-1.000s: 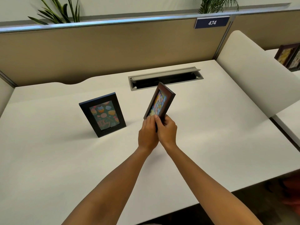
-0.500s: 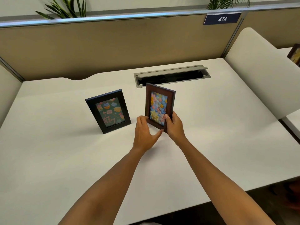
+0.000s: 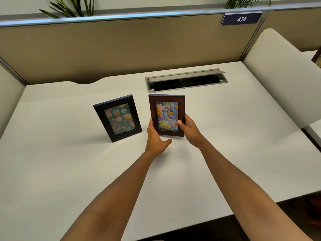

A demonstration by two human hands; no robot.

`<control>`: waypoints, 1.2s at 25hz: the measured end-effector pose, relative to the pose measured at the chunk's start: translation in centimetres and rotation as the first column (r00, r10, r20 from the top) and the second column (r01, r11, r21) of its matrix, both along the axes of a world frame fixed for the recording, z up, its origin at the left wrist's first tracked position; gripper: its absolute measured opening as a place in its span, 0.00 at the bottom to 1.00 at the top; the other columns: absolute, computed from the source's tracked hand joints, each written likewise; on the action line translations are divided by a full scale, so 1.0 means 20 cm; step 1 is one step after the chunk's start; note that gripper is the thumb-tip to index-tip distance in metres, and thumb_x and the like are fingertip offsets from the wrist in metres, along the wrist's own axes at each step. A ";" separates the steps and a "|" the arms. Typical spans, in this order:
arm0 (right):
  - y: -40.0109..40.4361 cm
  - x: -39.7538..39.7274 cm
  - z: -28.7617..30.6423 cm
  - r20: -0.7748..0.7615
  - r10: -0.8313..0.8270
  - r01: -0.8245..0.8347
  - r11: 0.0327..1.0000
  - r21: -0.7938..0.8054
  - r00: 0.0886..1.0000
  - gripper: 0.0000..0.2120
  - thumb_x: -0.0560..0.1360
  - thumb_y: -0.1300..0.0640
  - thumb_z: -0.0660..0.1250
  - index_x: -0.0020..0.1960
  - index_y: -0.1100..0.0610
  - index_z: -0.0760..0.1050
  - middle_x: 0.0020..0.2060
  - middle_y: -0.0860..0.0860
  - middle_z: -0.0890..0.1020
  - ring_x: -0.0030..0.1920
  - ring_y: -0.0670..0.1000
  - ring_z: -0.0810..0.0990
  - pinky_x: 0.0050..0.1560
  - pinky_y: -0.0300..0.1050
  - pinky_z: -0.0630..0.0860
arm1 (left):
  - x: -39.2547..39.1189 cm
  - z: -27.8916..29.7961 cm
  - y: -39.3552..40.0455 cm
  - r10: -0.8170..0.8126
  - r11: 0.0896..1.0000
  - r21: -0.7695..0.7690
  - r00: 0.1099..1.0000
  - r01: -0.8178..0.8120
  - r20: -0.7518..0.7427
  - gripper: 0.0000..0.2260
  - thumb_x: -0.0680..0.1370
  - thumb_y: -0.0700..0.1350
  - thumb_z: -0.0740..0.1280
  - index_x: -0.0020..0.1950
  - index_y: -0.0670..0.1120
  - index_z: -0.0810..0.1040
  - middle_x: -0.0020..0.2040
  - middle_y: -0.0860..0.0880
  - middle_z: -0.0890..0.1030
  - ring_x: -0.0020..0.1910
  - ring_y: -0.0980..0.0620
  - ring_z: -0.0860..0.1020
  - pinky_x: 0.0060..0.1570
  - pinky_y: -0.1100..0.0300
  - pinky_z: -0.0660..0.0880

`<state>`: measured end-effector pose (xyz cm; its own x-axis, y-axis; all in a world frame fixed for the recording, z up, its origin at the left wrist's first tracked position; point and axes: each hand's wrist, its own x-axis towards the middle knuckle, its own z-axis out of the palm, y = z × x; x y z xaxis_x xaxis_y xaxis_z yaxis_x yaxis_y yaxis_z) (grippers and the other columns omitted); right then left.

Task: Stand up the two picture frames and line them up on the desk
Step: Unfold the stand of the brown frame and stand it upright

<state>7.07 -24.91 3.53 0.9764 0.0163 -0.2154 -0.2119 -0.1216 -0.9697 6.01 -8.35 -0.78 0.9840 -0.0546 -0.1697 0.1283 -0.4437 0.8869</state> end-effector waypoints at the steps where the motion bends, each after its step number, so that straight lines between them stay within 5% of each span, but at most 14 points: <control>1: -0.01 0.01 0.00 -0.004 0.010 -0.010 1.000 -0.009 1.000 0.21 0.84 0.58 0.58 0.76 0.56 0.61 0.70 0.54 0.73 0.68 0.54 0.75 0.66 0.54 0.75 | 0.00 0.00 0.00 0.004 1.000 -0.002 1.000 -0.004 0.001 0.53 0.67 0.47 0.79 0.78 0.55 0.44 0.77 0.52 0.56 0.75 0.51 0.60 0.64 0.64 0.62; 16: 0.02 0.15 -0.08 -0.055 -0.004 -0.005 0.985 -0.173 0.998 0.22 0.84 0.64 0.58 0.76 0.58 0.60 0.73 0.57 0.70 0.73 0.58 0.69 0.70 0.60 0.71 | -0.04 0.02 0.03 -0.015 0.997 0.069 1.000 0.015 0.000 0.56 0.67 0.45 0.78 0.78 0.57 0.38 0.77 0.56 0.51 0.75 0.50 0.60 0.62 0.63 0.64; 21: 0.07 0.04 -0.15 0.108 -0.163 0.189 0.930 -0.314 0.981 0.27 0.79 0.59 0.70 0.73 0.60 0.63 0.70 0.57 0.72 0.70 0.56 0.72 0.67 0.46 0.71 | -0.06 0.00 0.05 -0.008 0.986 0.167 1.000 0.008 -0.002 0.54 0.69 0.47 0.77 0.79 0.54 0.38 0.80 0.54 0.41 0.79 0.47 0.54 0.70 0.54 0.64; 26: 0.15 -0.12 -0.24 0.146 -0.435 0.449 0.757 -0.475 0.888 0.33 0.77 0.51 0.72 0.75 0.58 0.60 0.72 0.55 0.67 0.71 0.56 0.69 0.71 0.51 0.69 | -0.07 -0.02 0.08 0.040 0.981 0.191 0.999 -0.045 0.026 0.47 0.72 0.48 0.75 0.80 0.52 0.45 0.81 0.53 0.47 0.79 0.49 0.54 0.68 0.60 0.59; 30: 0.24 -0.24 -0.29 0.187 -0.400 0.430 0.695 -0.577 0.897 0.33 0.78 0.49 0.69 0.76 0.60 0.59 0.73 0.56 0.66 0.72 0.57 0.68 0.73 0.53 0.68 | -0.10 -0.04 0.12 0.164 0.972 0.155 0.982 -0.177 0.095 0.38 0.74 0.46 0.72 0.78 0.50 0.55 0.79 0.50 0.58 0.77 0.48 0.60 0.68 0.61 0.60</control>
<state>2.24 -20.20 -2.30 0.8614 -0.5079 0.0020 -0.3401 -0.5796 -0.7405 4.09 -5.99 -1.61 0.9873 0.1368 -0.0814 0.1448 -0.5599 0.8158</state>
